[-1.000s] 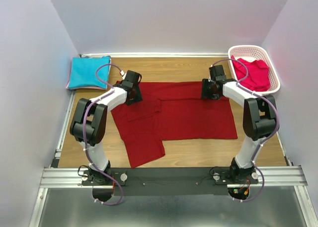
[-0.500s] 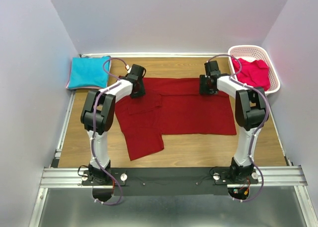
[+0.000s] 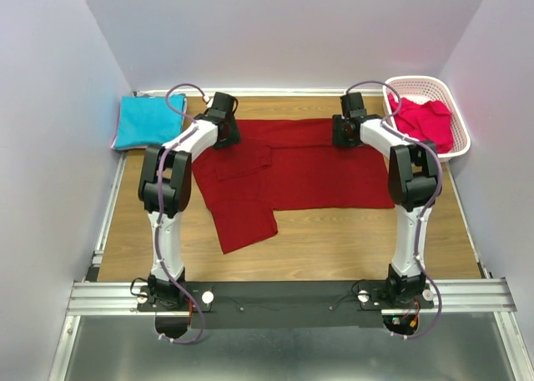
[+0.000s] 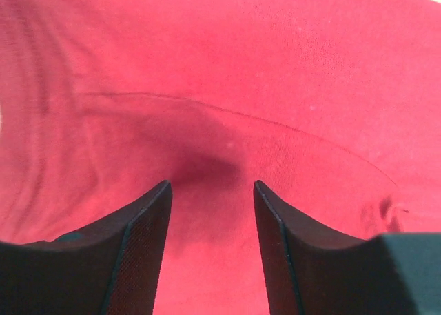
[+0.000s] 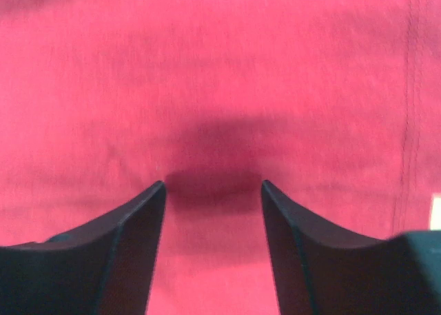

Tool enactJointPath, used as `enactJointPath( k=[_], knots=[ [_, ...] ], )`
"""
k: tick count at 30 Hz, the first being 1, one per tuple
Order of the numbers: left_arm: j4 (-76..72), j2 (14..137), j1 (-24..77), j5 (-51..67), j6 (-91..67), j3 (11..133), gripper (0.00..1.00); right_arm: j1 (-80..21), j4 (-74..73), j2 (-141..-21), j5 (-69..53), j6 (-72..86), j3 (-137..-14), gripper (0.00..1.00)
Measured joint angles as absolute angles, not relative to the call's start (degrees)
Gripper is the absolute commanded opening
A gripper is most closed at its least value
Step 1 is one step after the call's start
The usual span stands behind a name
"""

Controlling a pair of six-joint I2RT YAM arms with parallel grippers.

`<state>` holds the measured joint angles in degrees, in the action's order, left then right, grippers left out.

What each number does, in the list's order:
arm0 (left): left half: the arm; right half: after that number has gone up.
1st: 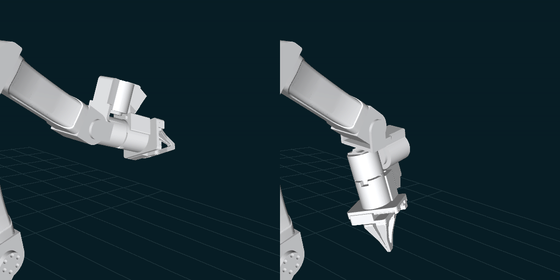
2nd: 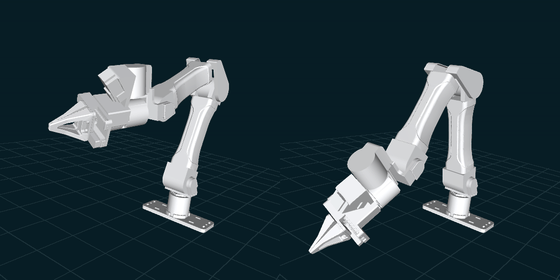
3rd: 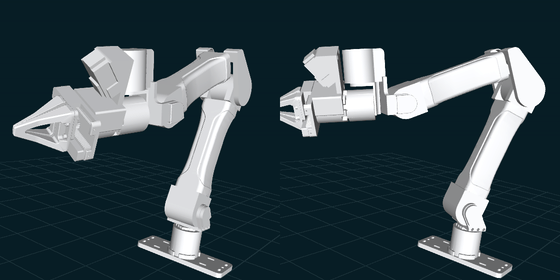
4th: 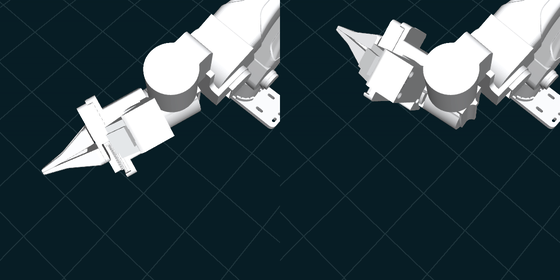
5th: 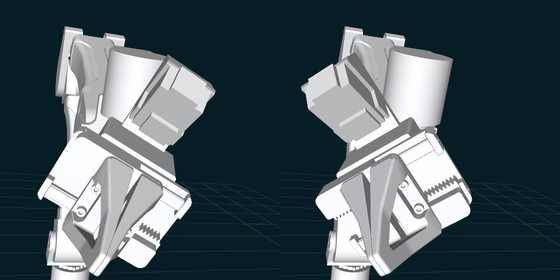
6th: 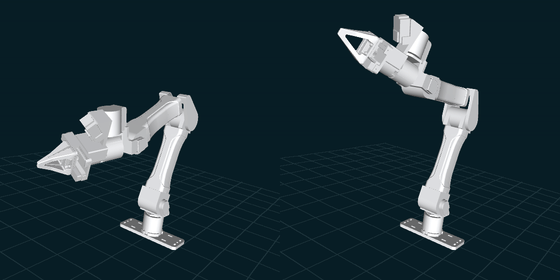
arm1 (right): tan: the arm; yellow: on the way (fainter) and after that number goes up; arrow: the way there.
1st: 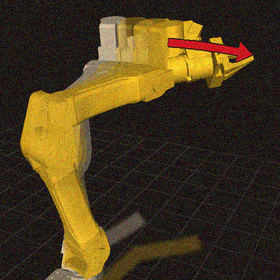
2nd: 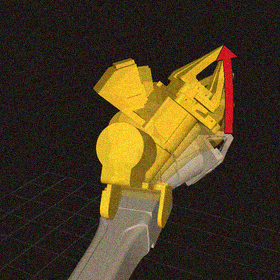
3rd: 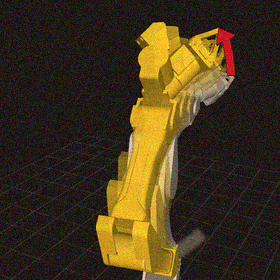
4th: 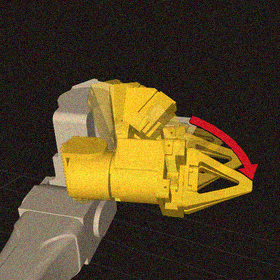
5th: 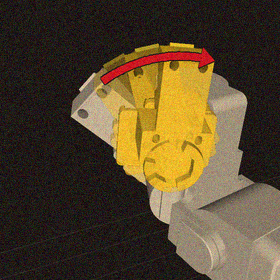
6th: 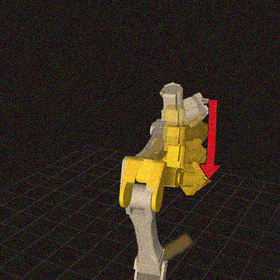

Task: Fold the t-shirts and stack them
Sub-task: Fold the tshirt

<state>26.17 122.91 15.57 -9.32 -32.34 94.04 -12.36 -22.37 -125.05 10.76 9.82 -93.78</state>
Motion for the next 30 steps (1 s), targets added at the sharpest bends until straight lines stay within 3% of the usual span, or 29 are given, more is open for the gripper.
enactJointPath(
  k=[4, 9, 15, 22, 30],
  knots=[
    [26.63, 114.28, 15.44, -9.34, -32.93, 87.88, 0.68, -12.36, -24.88, -118.43, 10.31, 10.44, -88.84, 0.72],
    [26.2, 92.33, 15.55, -10.74, -33.93, 73.71, 0.71, -12.36, -27.68, -102.0, 9.54, 11.77, -81.08, 0.78],
    [26.15, 73.32, 15.51, -13.3, -36.01, 56.21, 0.69, -12.36, -30.76, -86.76, 7.79, 13.08, -73.91, 0.78],
    [28.14, 71.31, 15.51, -13.17, -39.44, 41.23, 0.6, -12.34, -34.22, -79.24, 4.97, 13.76, -63.09, 0.78],
    [25.69, 80.16, 15.51, -13.56, -40.82, 42.44, 0.53, -12.32, -34.92, -76.99, 2.31, 15.03, -58.72, 0.78]
  ],
)
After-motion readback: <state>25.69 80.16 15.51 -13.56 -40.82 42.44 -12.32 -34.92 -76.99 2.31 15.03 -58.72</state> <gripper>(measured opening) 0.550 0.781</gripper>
